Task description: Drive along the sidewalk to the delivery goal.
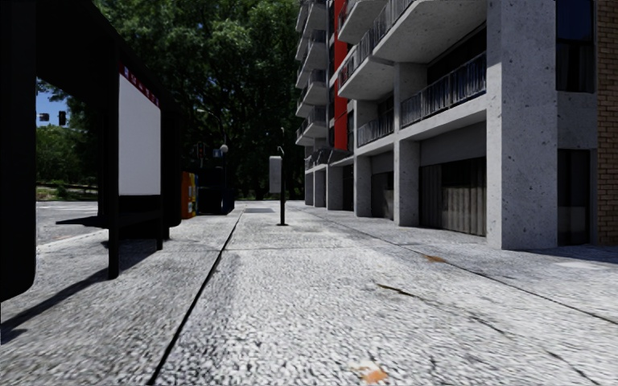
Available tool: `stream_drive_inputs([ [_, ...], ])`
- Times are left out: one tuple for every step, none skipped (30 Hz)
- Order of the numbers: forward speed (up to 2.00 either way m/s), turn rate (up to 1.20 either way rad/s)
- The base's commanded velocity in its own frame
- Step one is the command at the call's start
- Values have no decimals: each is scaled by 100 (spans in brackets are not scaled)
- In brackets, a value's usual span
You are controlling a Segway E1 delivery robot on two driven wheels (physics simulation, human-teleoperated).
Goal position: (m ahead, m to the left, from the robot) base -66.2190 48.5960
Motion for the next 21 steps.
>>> stream_drive_inputs([
  [200, -23],
  [200, -23],
  [200, -23],
  [200, -23],
  [200, -23],
  [200, -23],
  [200, -23],
  [200, -23],
  [200, -23],
  [200, -23],
  [200, -23],
  [200, -23],
  [200, -23],
  [200, -23],
  [200, -23],
  [200, -23],
  [200, -23],
  [200, -23],
  [200, -23],
  [200, -12],
  [200, 0],
])
